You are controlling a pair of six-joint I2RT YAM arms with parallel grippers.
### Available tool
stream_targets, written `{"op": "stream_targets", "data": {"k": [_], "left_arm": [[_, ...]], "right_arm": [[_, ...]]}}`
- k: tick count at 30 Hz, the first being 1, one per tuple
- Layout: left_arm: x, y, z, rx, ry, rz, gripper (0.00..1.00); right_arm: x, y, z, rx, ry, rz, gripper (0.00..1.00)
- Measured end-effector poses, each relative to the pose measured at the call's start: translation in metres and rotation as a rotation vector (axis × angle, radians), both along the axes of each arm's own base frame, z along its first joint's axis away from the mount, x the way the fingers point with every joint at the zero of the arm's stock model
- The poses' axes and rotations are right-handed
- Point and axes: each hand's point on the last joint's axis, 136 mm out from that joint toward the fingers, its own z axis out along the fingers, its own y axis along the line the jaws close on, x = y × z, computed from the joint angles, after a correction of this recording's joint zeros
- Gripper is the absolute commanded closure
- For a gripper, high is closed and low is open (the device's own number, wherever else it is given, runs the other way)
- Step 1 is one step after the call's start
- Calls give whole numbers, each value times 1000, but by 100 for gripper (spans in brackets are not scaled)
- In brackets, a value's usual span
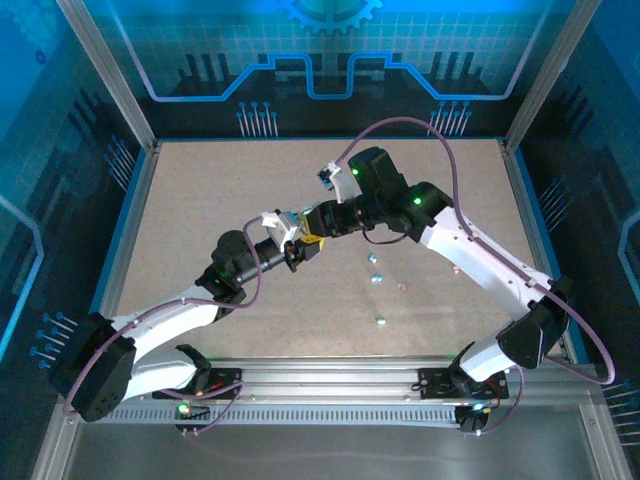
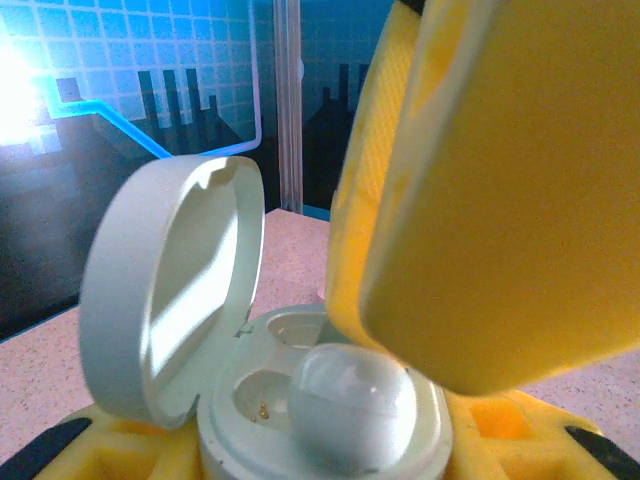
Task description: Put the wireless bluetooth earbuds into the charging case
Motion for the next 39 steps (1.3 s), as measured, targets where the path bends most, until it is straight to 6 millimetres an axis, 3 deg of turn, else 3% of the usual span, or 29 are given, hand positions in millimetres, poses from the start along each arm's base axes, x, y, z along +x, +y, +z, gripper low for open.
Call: {"op": "stream_targets", "data": {"k": [12,23,39], "left_arm": [[0,0,0,-11,16,-1,66],[0,0,0,-14,18,-5,66],[-2,-2,7,-20,6,-17,66]], "right_arm": [[1,0,-3,-47,-16,22,66],[4,-4,-8,-91,-38,19,70],[0,-4,2,-93,-142,112,59]]}}
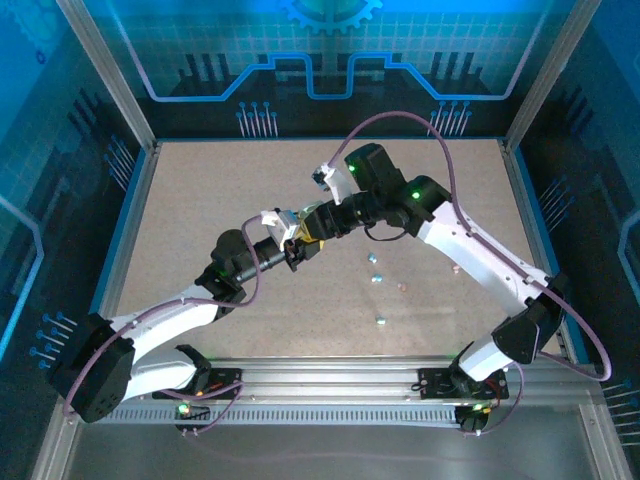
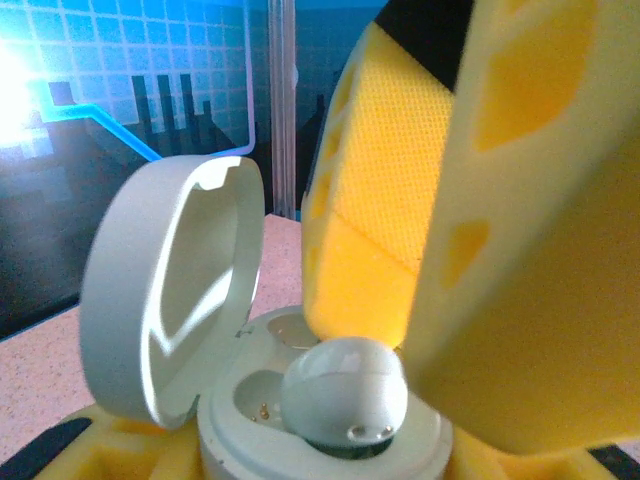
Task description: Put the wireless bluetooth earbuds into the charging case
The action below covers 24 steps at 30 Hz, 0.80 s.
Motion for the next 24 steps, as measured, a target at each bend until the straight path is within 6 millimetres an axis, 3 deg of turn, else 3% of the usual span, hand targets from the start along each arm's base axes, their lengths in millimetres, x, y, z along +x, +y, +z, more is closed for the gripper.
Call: {"op": "stream_targets", "data": {"k": [13,20,24], "left_arm": [[-7,-5,2,-1,-2,-46,66],[-15,-6,5,-1,-4,-84,66],[-19,-8,5,3,-1,-110,66]], "right_arm": [[-12,-11,23,-19,-278,181,55],[-36,-30,14,-66,-568,400,55],[-37,-30,13,-83,-685,476,56]]}}
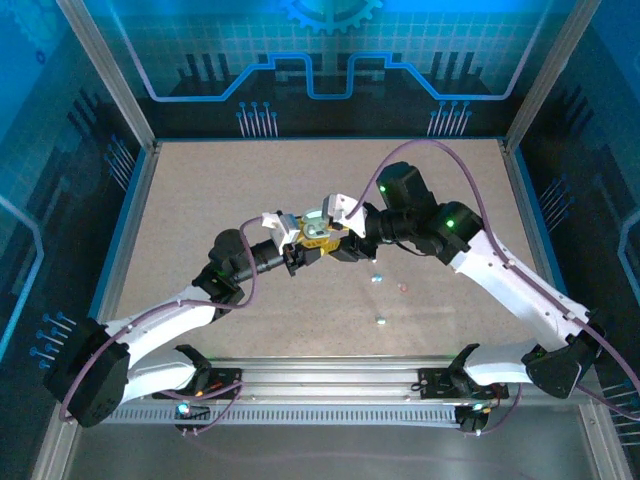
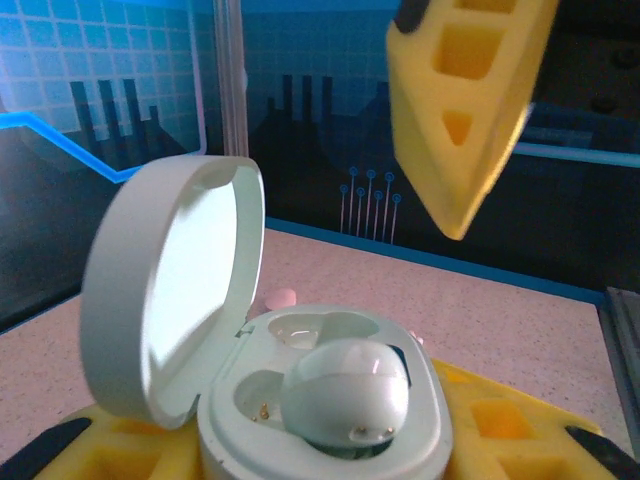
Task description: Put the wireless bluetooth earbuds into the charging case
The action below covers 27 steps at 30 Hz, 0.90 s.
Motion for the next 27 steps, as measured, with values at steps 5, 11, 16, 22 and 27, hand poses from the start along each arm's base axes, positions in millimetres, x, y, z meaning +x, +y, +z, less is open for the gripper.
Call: {"op": "stream_targets", "data": {"k": [5,11,16,22,27], "left_arm": [[-4,-3,1,3,2,-28,66],[-6,-4,5,3,-1,-45,66],[-7,-4,6,3,0,-48,66],[-6,-5,4,10,11,-48,66],[-6,-5,2,14,17,-48,66]], "right_arm": [[1,4,0,-12,-70,60,58],[9,11,-7,-33,-85,83,59],[15,14,-9,-36,-84,85,60],[18,15,-9,-27,-70,91,62],[19,18,-9,-16,-52,105,65]]}}
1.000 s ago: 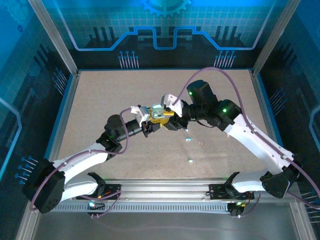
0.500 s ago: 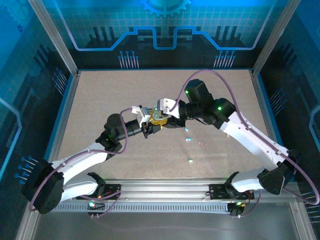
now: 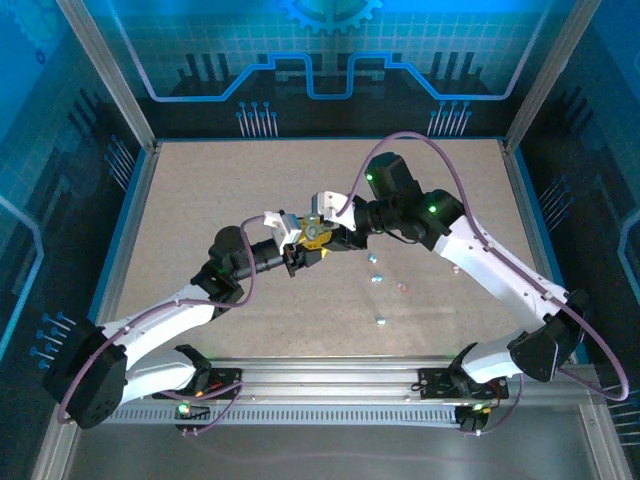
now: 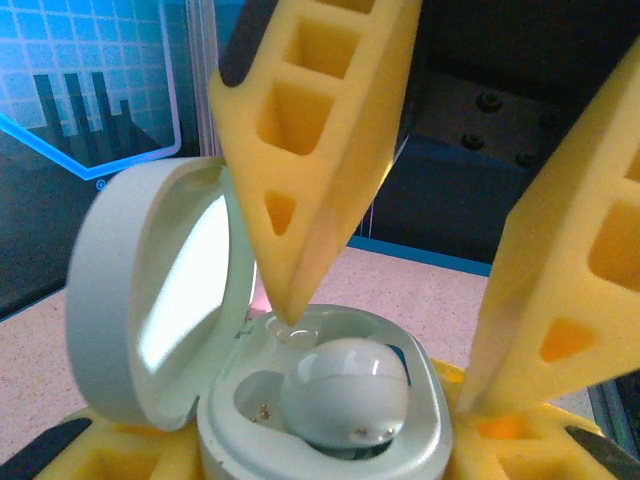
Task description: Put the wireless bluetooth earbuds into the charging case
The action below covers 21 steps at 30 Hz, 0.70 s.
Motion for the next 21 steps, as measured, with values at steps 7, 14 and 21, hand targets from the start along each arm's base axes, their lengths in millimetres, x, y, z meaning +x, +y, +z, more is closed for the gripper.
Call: {"op": "stream_targets", "data": {"k": [7,14,21], "left_arm": [[0,0,-1,3,4,1,66],[1,0,-4,9,13,5,66],[2,1,-5,12,19,12,66]], "right_arm": [[2,4,-1,4,34,9,70],[3,4,-5,-8,55,9,71],[5,5,-7,-21,69,2,76]]}}
